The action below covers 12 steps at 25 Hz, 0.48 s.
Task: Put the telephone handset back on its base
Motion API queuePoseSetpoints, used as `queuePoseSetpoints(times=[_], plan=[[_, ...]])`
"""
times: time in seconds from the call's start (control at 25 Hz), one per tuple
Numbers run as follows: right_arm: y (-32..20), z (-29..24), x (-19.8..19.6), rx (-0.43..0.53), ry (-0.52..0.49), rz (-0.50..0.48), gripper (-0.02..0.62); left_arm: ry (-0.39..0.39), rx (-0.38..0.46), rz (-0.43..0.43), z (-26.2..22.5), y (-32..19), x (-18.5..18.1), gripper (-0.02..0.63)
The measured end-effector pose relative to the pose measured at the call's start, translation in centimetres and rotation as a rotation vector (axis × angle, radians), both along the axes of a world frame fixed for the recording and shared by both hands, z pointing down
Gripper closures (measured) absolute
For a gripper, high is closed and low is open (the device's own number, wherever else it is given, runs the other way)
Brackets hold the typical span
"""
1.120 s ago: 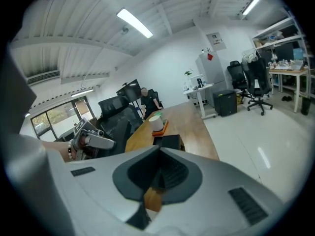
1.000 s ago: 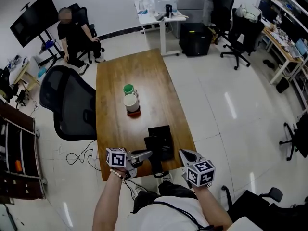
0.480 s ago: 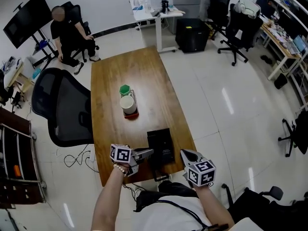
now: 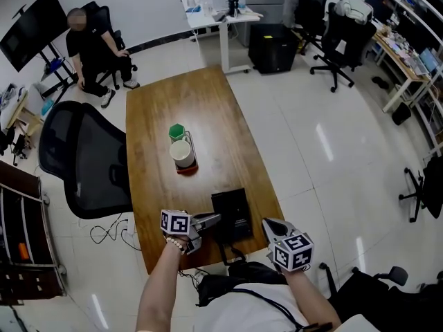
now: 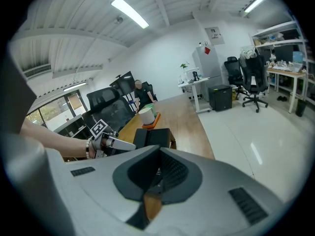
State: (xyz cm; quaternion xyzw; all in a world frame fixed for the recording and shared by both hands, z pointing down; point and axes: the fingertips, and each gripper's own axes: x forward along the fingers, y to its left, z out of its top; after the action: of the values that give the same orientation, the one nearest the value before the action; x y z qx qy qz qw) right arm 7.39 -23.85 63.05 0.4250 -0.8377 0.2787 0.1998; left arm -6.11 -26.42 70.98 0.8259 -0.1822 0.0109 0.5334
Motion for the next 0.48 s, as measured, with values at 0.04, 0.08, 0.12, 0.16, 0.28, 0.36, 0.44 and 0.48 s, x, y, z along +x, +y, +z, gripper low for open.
queuePoseSetpoints(times=[0.04,0.08,0.12,0.16,0.28,0.36,0.44,0.48], plan=[[-0.1,0.0,0.1,-0.001,0.000,0.003,0.595,0.000,-0.002,0.000,0.1,-0.1,0.1,0.535],[-0.2,0.0,0.2,-0.001,-0.002,0.005,0.595,0.000,-0.003,0.000,0.2,-0.2,0.1,0.535],[-0.2,-0.1,0.2,-0.001,-0.004,0.007,0.595,-0.002,-0.003,0.001,0.3,-0.2,0.1,0.535],[-0.3,0.0,0.2,-0.001,-0.005,0.008,0.595,-0.005,-0.002,0.001,0.4,-0.4,0.1,0.535],[-0.5,0.1,0.2,-0.004,-0.006,0.010,0.595,-0.025,-0.005,-0.004,0.8,-0.7,0.1,0.535],[-0.5,0.2,0.3,-0.006,-0.007,0.012,0.595,-0.049,-0.018,-0.006,1.1,-0.7,0.0,0.531],[-0.6,0.3,0.3,-0.008,-0.007,0.012,0.595,-0.077,-0.030,-0.010,1.5,-0.9,-0.2,0.513],[-0.7,0.3,0.3,-0.009,-0.008,0.012,0.595,-0.091,-0.028,-0.009,1.6,-0.9,-0.2,0.511]])
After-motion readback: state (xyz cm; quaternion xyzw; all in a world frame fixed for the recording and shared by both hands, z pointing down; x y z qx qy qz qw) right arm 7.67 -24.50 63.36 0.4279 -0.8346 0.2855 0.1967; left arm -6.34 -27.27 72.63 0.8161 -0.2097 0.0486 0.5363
